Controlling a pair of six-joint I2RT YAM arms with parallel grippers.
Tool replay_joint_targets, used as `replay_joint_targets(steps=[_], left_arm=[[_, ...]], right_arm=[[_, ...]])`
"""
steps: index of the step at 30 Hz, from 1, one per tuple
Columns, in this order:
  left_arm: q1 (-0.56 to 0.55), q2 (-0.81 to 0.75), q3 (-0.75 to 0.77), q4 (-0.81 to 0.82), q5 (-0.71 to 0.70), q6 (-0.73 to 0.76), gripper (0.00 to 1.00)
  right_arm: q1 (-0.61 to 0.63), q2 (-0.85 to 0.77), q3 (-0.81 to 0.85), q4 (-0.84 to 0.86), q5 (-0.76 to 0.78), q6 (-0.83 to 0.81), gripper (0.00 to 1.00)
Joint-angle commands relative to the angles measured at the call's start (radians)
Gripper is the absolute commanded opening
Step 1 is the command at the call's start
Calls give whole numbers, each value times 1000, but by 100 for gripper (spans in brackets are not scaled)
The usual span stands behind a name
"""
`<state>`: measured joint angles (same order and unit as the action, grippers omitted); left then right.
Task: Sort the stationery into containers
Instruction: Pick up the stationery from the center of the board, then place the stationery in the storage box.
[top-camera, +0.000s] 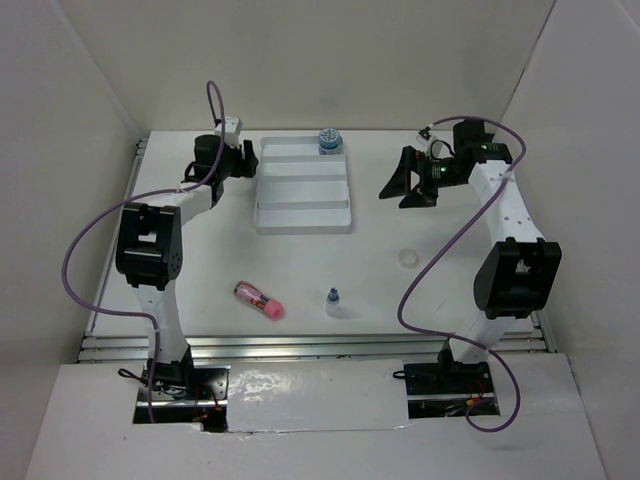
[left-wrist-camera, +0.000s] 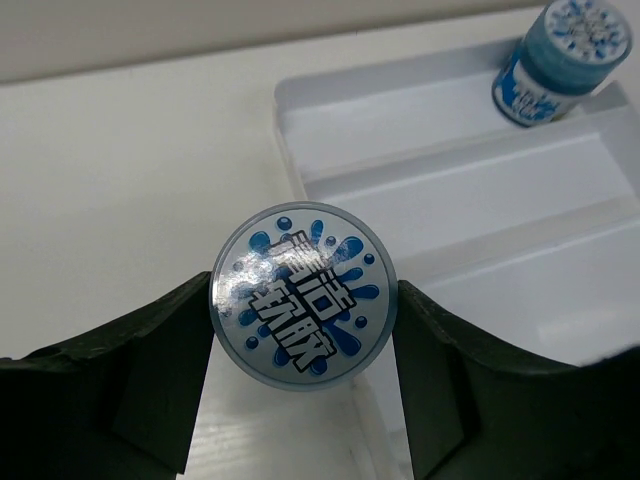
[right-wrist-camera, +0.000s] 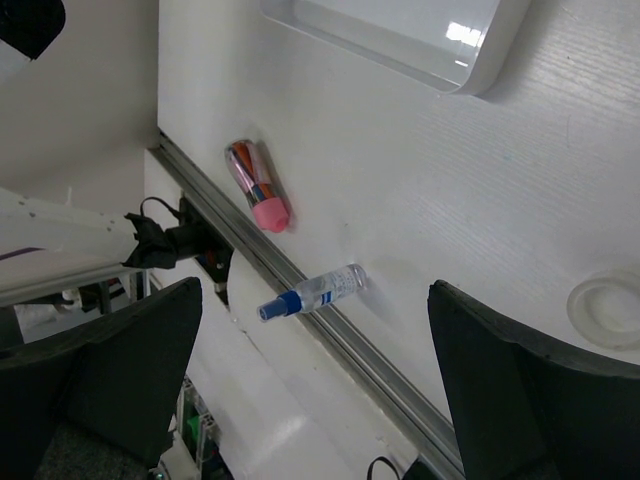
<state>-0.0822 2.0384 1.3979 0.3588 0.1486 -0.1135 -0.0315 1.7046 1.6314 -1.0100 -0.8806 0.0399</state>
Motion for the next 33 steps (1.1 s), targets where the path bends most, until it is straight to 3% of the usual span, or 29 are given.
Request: replay_joint_targets(steps=[1,15,33], left_arm=[[-13,-37,79,242,19,-35,1],[-80,281,498,284,-12,-68,0],[-105,499,667,241,-55,-17,2]], right_arm=[[12,-7,-27,30,-23,9,100],[-28,-6,-42,16,-24,-11,100],[-81,-45,-97,-3,-20,-29,100]])
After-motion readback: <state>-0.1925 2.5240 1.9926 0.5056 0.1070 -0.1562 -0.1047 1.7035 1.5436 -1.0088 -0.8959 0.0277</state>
